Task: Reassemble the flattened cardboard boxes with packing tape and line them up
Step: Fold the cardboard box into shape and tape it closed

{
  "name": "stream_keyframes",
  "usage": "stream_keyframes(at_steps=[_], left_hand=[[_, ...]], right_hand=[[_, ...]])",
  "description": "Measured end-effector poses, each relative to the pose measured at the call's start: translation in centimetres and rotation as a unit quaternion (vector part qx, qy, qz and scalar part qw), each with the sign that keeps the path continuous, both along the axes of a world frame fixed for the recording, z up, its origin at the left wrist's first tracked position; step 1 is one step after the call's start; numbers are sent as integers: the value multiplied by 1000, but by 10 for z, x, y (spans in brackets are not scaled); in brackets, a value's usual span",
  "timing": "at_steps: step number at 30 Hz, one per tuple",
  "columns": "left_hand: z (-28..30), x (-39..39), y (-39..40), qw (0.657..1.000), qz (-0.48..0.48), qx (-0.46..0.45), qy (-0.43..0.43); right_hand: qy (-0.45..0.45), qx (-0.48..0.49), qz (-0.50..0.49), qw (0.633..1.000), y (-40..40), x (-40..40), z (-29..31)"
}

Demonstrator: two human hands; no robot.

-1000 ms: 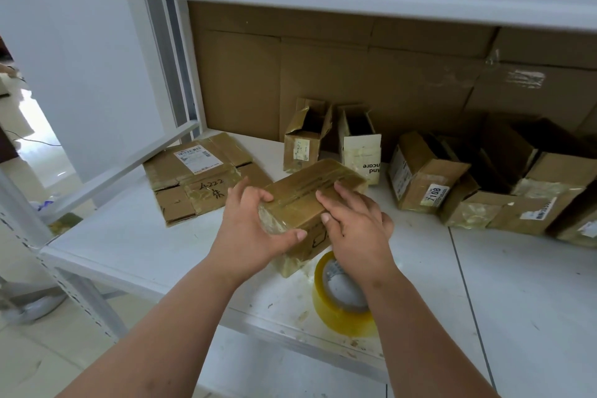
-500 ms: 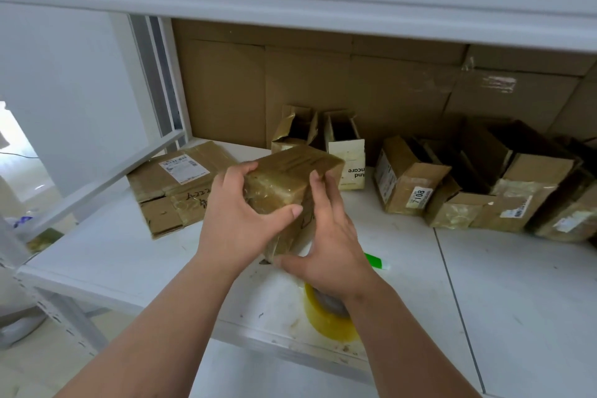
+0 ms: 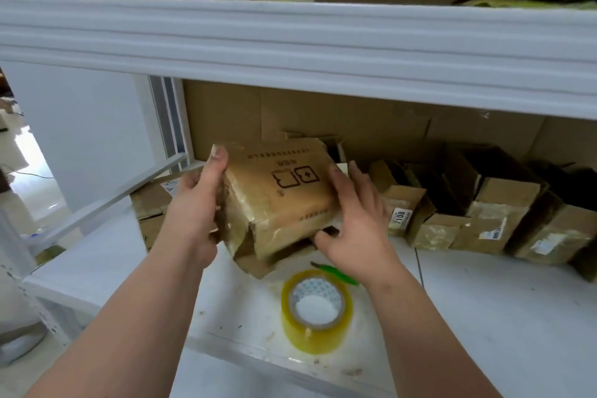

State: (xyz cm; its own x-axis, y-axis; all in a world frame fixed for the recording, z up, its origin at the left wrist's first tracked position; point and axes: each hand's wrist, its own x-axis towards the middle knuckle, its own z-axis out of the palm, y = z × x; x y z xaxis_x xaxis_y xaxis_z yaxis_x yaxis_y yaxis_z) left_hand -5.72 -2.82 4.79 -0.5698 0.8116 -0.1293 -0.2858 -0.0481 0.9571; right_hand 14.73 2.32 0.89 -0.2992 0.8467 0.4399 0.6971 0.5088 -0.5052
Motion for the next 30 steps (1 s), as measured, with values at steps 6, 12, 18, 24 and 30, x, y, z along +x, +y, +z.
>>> stream_keyframes(at_steps=[6,12,18,24,30], left_hand=[[-23,31,-20,984,-43,-48,-168],[-44,79,-24,946,-107,-60,-299],[-58,113,-17,939,-264,-129,-180],[-61,147,-20,959,-264,-55,89],[-79,187,-30,917,-345,-56,192]], right_hand=[[239,13,-175,955,-1,47,-4],[488,-316,46,812,-25,71,-29],[516,-257,129,807,-46,83,-38],[597,-229,2,768,-68,110,-43],[596,-247,-42,763,-95,158,-65]])
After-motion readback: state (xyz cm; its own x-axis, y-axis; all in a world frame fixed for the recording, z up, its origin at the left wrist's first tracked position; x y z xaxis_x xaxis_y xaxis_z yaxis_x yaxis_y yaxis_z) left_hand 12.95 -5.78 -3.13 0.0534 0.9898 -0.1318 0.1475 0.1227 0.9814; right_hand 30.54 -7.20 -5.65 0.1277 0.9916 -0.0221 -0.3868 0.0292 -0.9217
